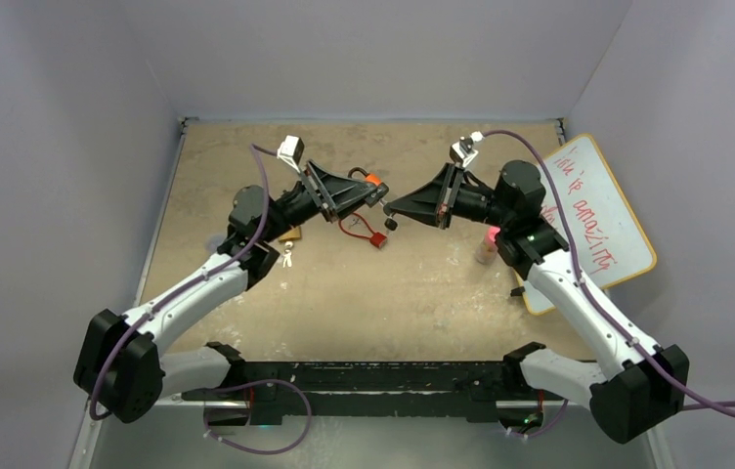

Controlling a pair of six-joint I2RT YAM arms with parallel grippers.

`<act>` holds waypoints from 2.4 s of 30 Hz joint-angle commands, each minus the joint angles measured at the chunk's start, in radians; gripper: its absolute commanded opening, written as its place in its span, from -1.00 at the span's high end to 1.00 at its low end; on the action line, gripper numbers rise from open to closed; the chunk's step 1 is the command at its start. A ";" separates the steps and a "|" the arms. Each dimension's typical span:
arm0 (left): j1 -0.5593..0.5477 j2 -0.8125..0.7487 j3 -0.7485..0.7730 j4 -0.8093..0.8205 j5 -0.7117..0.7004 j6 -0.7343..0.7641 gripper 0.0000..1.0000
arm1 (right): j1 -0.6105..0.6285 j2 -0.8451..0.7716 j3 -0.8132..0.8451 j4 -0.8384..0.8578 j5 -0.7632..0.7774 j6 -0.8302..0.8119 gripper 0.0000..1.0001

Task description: Unlock with the key

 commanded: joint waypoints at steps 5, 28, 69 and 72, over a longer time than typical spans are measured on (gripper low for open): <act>-0.068 -0.041 0.031 -0.083 0.134 0.021 1.00 | 0.030 -0.040 0.095 -0.120 0.231 -0.512 1.00; -0.066 -0.027 -0.050 0.134 -0.049 -0.114 1.00 | 0.027 -0.189 -0.061 -0.148 0.098 -0.280 -0.28; -0.117 0.002 0.065 -0.041 0.056 0.211 1.00 | 0.029 0.013 -0.045 0.301 0.050 0.274 1.00; -0.123 -0.010 0.060 -0.083 0.021 0.256 1.00 | 0.028 0.011 -0.044 0.314 0.056 0.321 1.00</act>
